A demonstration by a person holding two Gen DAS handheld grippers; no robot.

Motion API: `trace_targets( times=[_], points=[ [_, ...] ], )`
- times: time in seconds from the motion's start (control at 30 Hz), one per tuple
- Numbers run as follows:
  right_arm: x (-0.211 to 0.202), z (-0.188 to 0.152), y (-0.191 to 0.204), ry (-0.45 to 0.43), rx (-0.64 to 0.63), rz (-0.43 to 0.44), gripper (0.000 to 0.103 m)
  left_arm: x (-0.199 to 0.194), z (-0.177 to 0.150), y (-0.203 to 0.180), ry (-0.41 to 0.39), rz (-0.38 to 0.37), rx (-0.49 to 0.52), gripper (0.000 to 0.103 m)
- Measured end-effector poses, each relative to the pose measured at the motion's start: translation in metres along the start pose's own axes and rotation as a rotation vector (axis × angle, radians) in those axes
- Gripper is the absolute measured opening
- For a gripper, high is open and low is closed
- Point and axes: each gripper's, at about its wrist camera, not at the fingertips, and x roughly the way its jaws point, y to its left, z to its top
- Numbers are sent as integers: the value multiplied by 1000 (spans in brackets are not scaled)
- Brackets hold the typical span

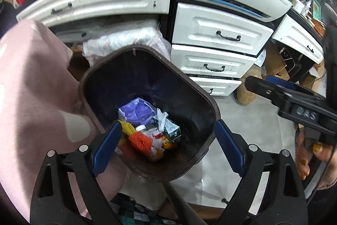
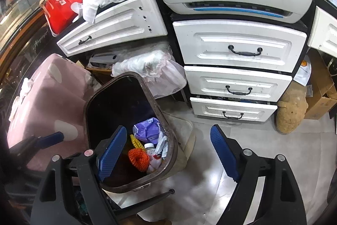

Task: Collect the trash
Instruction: 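Move both tools back over the table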

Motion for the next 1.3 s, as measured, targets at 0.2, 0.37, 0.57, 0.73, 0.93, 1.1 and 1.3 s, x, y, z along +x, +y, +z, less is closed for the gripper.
trace_targets(
  times=[0.2,0.37,0.57,0.73,0.93,1.1,1.3],
  points=[
    [-9,5,16,-17,-24,31,81,-42,-7,2,-83,22,18,93],
    [-20,8,39,-41,-74,59,81,-78,-15,18,-148,50,-2,95],
    [-32,12,75,-62,-163,108,81,-109,-27,51,-189,94,-68,95],
    [-37,16,113,-69,-250,162,82,-133,-43,90,-217,176,-115,95],
    [-37,18,167,-56,-348,244,82,-160,-69,144,-233,263,-223,95],
    [-31,21,210,-33,-407,319,82,-182,-91,193,-244,351,-307,95],
    [-18,24,261,-16,-484,379,82,-202,-110,253,-257,444,-408,95]
  ],
)
